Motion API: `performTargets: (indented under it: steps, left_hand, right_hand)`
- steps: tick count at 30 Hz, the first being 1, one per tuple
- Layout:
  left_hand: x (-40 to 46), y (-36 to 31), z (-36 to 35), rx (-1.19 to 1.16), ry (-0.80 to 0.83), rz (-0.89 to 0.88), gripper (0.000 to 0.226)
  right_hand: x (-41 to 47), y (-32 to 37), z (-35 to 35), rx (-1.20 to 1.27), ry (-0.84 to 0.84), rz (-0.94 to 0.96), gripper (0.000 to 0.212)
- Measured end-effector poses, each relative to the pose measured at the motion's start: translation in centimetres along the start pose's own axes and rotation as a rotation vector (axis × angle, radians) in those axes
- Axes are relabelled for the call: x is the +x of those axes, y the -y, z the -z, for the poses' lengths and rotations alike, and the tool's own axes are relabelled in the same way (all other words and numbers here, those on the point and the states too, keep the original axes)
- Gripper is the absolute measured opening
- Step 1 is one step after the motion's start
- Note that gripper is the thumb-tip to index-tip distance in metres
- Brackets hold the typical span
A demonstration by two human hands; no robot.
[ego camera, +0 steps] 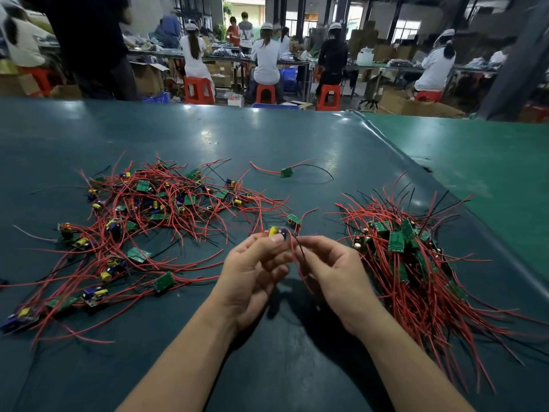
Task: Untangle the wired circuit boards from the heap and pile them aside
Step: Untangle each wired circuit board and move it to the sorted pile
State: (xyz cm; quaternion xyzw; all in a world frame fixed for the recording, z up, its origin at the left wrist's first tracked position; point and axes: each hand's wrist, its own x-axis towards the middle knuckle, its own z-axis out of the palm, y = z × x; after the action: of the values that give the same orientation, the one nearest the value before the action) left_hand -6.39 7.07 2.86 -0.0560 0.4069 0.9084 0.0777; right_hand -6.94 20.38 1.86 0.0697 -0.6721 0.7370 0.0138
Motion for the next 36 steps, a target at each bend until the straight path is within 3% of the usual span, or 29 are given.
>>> performTargets:
  steps: [5,8,12,19,28,34,36]
  left_hand:
    - [0.1,-0.1,0.0,-0.04,0.038,0.051,0.017]
    - [-0.1,0.5,-0.1,0.096,0.047,0.011,0.028]
    - [-0.1,0.9,-0.3,0.193,0.038,-0.015,0.024]
    - [0.0,1.3,-0.2,0.186,0.111,-0.038,0.006]
    - [0.2,1.8,0.0,0.234,0.108,-0.121,0.013]
    - [0.2,1.8,0.1,0.234,0.142,-0.148,0.029]
    - [0.1,1.7,0.0,0.231,0.12,-0.152,0.028]
  right_hand:
    - [-0.4,0.5,-0.2,0.072,0.134,0.014,0.024]
    - [-0.2,0.5,-0.2,0.071,0.045,0.061,0.026]
    - [-0.2,0.7,-0.1,0.112,-0.112,0.038,0.015]
    - [-0.1,1.0,-0.2,0.22,-0.128,-0.136,0.021]
    - [0.0,0.6,-0.1,0.178,-0.128,-0.045,0.026]
    - [0.3,0.9,0.2,0.294,-0.201,-0.026,0.016]
    - [0.6,1.1,0.6,0.351,-0.239,0.01,0.025]
